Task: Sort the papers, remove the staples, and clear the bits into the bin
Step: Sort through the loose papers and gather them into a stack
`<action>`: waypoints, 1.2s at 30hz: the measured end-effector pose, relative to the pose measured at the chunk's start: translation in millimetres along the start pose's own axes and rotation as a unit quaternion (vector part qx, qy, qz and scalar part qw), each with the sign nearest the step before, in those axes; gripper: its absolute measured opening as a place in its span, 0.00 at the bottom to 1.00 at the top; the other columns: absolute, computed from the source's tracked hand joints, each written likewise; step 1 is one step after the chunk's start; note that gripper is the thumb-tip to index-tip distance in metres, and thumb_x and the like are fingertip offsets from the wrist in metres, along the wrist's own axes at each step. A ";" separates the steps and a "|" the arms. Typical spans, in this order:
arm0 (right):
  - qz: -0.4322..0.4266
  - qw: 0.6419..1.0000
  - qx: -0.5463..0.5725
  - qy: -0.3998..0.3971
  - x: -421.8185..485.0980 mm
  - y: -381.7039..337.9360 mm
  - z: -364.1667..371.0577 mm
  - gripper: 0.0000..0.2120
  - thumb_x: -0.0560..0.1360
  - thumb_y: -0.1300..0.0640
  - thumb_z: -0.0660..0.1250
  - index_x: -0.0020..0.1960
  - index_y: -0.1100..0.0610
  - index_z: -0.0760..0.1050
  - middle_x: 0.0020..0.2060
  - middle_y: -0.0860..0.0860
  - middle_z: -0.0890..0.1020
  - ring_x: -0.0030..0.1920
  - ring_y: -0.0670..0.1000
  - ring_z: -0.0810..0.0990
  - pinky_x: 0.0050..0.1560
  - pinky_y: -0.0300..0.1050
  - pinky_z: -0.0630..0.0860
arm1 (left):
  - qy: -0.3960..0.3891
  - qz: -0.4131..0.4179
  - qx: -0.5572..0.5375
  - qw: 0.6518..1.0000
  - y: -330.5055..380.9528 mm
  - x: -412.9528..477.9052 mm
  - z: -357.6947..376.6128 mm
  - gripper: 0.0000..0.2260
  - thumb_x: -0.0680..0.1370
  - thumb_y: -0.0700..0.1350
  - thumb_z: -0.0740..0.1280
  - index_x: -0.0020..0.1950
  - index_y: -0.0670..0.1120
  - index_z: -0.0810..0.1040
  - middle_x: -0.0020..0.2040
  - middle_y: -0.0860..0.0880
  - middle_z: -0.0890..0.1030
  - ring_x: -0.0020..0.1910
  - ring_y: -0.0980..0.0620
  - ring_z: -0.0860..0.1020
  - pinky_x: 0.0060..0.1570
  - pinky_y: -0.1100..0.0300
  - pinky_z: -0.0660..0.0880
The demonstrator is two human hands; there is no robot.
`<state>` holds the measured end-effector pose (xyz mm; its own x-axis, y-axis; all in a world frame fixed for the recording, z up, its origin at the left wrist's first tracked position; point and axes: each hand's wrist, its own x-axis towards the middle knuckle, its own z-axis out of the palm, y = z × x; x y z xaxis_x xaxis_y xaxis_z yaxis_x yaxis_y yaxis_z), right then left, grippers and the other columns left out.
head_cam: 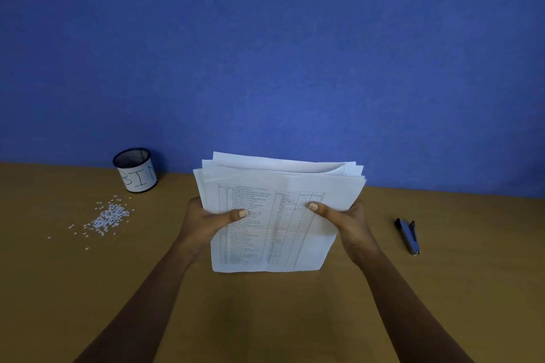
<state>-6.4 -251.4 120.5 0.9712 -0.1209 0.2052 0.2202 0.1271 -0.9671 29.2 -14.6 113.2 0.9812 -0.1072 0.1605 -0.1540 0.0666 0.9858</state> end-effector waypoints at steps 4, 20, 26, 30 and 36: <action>-0.010 1.000 0.016 0.007 -0.3 -2.5 0.3 0.17 0.55 0.51 0.76 0.43 0.51 0.80 0.42 0.47 0.86 0.43 0.48 0.85 0.39 0.39 0.80 | 0.013 0.012 -0.007 1.000 1.4 -1.5 1.0 0.15 0.68 0.29 0.70 0.44 0.48 0.79 0.35 0.62 0.83 0.38 0.62 0.82 0.33 0.70 0.76; -0.023 0.999 0.041 0.024 0.8 -11.7 4.0 0.10 0.63 0.61 0.71 0.44 0.59 0.79 0.38 0.48 0.86 0.40 0.47 0.85 0.37 0.39 0.79 | -0.026 0.011 -0.010 1.000 5.6 2.5 0.7 0.15 0.67 0.28 0.70 0.45 0.46 0.79 0.38 0.58 0.85 0.40 0.59 0.83 0.35 0.67 0.77; -0.046 0.996 0.067 0.046 0.9 -15.9 5.1 0.21 0.56 0.55 0.79 0.46 0.57 0.77 0.40 0.47 0.85 0.41 0.47 0.84 0.38 0.38 0.79 | -0.016 0.011 -0.015 1.000 2.5 3.7 2.1 0.14 0.68 0.29 0.70 0.46 0.47 0.79 0.39 0.58 0.85 0.41 0.58 0.83 0.35 0.68 0.77; -0.088 0.992 0.064 0.064 1.1 -27.3 6.2 0.21 0.62 0.62 0.72 0.52 0.51 0.73 0.41 0.43 0.83 0.41 0.42 0.82 0.38 0.37 0.78 | -0.013 0.017 -0.013 1.000 0.7 4.1 2.4 0.14 0.69 0.29 0.70 0.46 0.47 0.79 0.39 0.59 0.85 0.41 0.58 0.83 0.36 0.67 0.78; -0.204 0.971 -0.107 0.059 4.4 -41.4 6.5 0.32 0.63 0.62 0.74 0.60 0.42 0.64 0.54 0.44 0.77 0.52 0.36 0.77 0.45 0.31 0.76 | -0.009 0.019 -0.011 1.000 -0.1 5.1 3.1 0.14 0.69 0.30 0.70 0.46 0.47 0.79 0.39 0.59 0.85 0.41 0.57 0.83 0.37 0.66 0.78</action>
<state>-10.7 -250.9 162.4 0.7872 -0.2318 0.5715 0.5485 -0.1606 -0.8206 33.9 -18.2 114.1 0.9726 -0.1217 0.1979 -0.1873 0.0934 0.9779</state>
